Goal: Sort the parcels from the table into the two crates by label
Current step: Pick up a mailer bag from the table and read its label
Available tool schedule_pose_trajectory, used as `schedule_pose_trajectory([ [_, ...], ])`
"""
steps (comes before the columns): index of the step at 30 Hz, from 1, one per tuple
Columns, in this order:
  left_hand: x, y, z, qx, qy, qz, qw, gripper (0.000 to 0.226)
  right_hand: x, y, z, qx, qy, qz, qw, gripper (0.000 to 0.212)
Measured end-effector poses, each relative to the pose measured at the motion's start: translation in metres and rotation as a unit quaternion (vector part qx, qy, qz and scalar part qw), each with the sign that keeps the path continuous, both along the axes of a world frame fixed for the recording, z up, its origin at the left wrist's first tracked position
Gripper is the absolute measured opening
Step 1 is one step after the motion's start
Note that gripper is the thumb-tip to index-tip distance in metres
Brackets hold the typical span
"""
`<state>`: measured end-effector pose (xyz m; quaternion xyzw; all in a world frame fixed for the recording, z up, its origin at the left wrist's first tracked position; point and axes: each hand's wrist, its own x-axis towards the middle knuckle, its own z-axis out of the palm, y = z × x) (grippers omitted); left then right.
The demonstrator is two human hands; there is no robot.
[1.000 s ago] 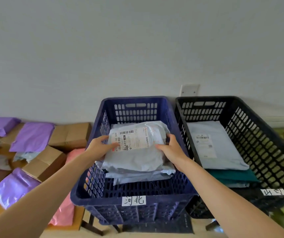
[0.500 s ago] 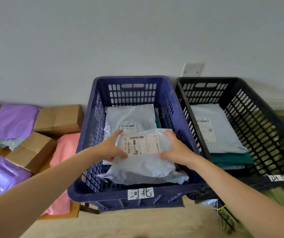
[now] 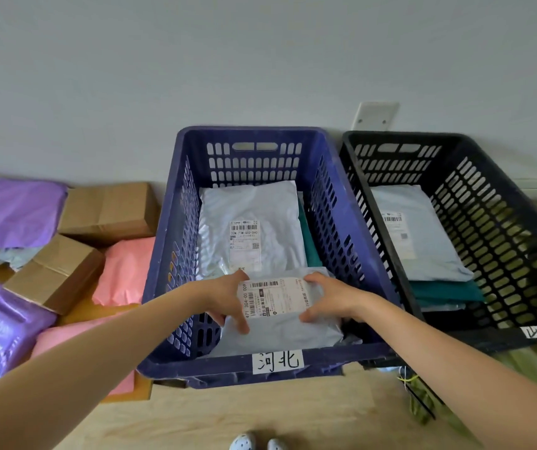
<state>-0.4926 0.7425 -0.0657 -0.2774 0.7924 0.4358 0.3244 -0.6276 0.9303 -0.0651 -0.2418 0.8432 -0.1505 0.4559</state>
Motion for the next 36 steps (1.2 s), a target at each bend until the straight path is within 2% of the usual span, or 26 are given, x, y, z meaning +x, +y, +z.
schedule_pose_trajectory([
  [6, -0.009, 0.014, -0.014, -0.003, -0.014, -0.034, 0.999, 0.088, -0.001, -0.003, -0.006, 0.05, 0.027, 0.044, 0.997, 0.091],
  [13, -0.009, 0.029, -0.032, -0.109, 0.026, -0.126, 0.986, 0.093, 0.002, -0.002, -0.014, 0.135, 0.144, 0.129, 0.972, 0.089],
  [15, -0.008, 0.026, -0.027, -0.187, 0.037, -0.195, 0.962, 0.095, 0.004, -0.001, -0.009, 0.144, 0.201, 0.186, 0.951, 0.086],
  [17, -0.005, 0.021, -0.021, -0.295, 0.06, -0.268, 0.915, 0.099, 0.005, 0.0, -0.002, 0.13, 0.264, 0.259, 0.92, 0.093],
  [19, -0.002, 0.018, -0.015, -0.352, 0.082, -0.324, 0.874, 0.103, 0.004, 0.002, 0.002, 0.099, 0.267, 0.317, 0.905, 0.104],
  [22, 0.003, 0.013, -0.003, -0.327, 0.089, -0.417, 0.844, 0.083, 0.001, 0.004, 0.002, 0.092, 0.195, 0.367, 0.905, 0.112],
  [25, 0.008, 0.011, 0.0, -0.277, 0.073, -0.443, 0.85, 0.055, -0.002, 0.003, -0.003, 0.118, 0.185, 0.406, 0.887, 0.111],
  [27, 0.009, 0.011, -0.004, -0.264, 0.071, -0.436, 0.858, 0.046, -0.002, 0.001, -0.004, 0.127, 0.187, 0.42, 0.879, 0.112],
  [36, 0.005, 0.008, -0.015, -0.186, 0.066, -0.387, 0.901, 0.044, -0.009, -0.002, -0.02, 0.12, 0.21, 0.43, 0.87, 0.117],
])
